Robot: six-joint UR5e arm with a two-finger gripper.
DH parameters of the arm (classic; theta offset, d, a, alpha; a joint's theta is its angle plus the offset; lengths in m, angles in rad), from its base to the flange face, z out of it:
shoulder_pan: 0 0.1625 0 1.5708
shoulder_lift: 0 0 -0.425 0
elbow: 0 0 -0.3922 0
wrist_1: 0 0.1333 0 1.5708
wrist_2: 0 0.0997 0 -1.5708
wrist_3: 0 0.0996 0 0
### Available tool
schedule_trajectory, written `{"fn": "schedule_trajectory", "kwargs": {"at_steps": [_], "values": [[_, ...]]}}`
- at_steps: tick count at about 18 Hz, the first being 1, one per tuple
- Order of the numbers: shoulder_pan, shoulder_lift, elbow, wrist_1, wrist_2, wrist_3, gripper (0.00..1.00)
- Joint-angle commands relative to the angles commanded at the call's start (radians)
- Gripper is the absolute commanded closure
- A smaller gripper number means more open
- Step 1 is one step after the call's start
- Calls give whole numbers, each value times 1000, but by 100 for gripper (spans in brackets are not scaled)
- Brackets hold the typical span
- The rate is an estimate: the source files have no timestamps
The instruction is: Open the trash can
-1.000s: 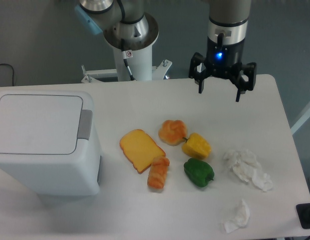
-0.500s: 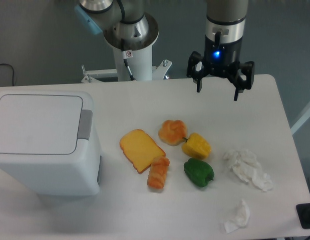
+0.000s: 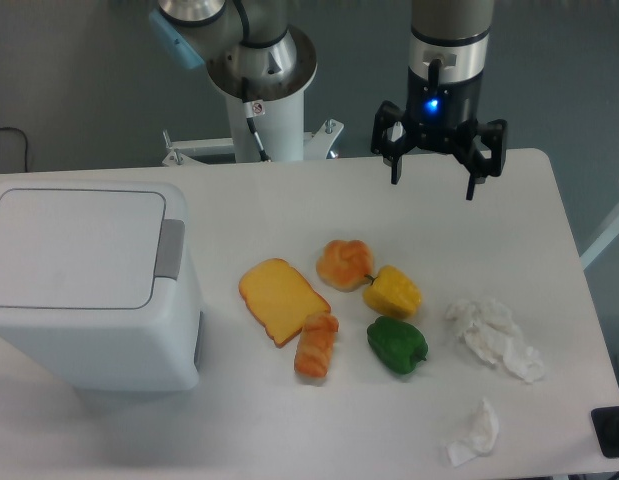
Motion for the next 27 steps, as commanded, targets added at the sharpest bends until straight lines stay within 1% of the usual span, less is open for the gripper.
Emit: {"fn": "schedule_trajectory", "kwargs": {"at_steps": [4,8,10,12,14,17,22,27], "values": [[-2,0,3,0,-18,-28,0],[-5,-3,14,8,-21,-150,0],[-8,-6,25,20,-47,-180,0],[-8,-6,25,20,-69,-212,0],[-9,-6,25,20,-71,-282,0],[-32,-8,26,20,-107,-377,0],[-63,-8,26,21,-215,-557,0],[-141,-17,25,21,-216,-609,0]]}}
